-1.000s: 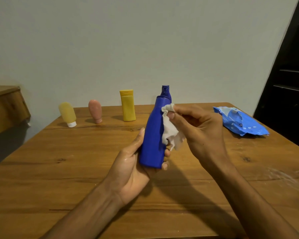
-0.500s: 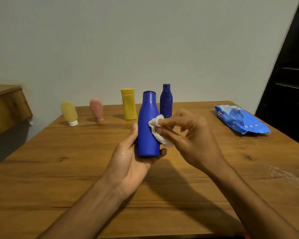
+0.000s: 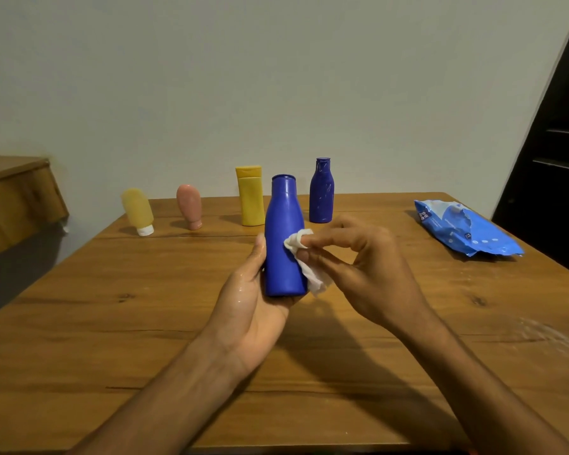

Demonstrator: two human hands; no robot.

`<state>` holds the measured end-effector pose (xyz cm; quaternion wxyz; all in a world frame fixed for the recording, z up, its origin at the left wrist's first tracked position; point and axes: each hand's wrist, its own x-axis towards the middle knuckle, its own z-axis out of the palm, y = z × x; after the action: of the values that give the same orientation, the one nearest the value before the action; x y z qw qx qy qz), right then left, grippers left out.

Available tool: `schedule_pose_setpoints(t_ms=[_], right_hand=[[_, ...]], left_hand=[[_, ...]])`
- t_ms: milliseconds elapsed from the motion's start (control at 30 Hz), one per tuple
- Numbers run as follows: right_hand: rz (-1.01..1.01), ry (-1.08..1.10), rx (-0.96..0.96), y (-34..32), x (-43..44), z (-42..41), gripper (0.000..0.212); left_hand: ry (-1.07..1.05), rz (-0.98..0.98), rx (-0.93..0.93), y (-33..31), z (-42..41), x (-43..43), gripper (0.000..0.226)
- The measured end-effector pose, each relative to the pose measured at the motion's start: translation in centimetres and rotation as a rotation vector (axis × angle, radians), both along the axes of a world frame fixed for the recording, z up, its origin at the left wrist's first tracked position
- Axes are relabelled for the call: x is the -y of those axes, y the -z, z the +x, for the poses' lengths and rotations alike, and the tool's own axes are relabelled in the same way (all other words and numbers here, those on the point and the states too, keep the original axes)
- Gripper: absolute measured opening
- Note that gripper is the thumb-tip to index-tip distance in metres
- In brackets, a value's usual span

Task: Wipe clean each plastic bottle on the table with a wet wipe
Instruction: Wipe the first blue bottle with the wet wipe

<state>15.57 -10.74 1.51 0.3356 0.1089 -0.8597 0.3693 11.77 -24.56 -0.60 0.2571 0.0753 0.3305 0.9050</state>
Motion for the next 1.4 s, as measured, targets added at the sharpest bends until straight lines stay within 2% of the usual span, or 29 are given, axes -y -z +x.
schedule_pose_setpoints(t_ms=[100,167,300,367,500,667,833,1000,1167,1300,1400], right_hand=[[0.104,-0.019,0.072,-0.4,-0.3,0.2,0.025],[0.079,-0.021,0.078,-0.4,-0.4,0.1,0.023],[-0.047,0.107,-0.057,0.2,-0.1,-0.4,0.022],[-0.014,0.123,-0.079,0.5,0.3,-0.3,0.022],[0.103,-0.039,-0.060,0.5,1.1,0.3,0.021],[0.070,0.085,-0.140,0.5,1.1,-0.1,0.028],[0.281,-0.075,-0.013,0.1,1.5,0.7,0.022],[0.208,0.053,-0.096,-0.1,1.3,0.4,0.031],[0.371,-0.098,0.039,0.1,1.5,0.8,0.021],[0.234,0.053,-0.096,0.2,1.1,0.4,0.027],[0.259,0.057,-0.099,0.6,1.7,0.6,0.025]], left_hand=[[0.005,-0.005,0.002,0.0,0.0,-0.1,0.038],[0.017,-0.006,-0.010,0.1,0.1,-0.2,0.039],[0.038,-0.007,-0.035,0.4,0.4,-0.4,0.037],[0.040,-0.004,-0.027,0.4,0.4,-0.4,0.037],[0.024,-0.013,-0.016,0.2,0.1,-0.1,0.039],[0.039,-0.030,-0.016,0.4,0.2,-0.4,0.043],[0.039,-0.006,0.051,0.3,-0.2,0.0,0.039],[0.036,-0.033,0.018,0.0,0.0,-0.1,0.043],[0.052,-0.008,0.076,0.0,-0.8,0.4,0.052],[0.039,-0.006,0.039,-0.1,-0.3,0.2,0.044],[0.034,-0.012,0.060,0.2,-0.4,0.2,0.046]])
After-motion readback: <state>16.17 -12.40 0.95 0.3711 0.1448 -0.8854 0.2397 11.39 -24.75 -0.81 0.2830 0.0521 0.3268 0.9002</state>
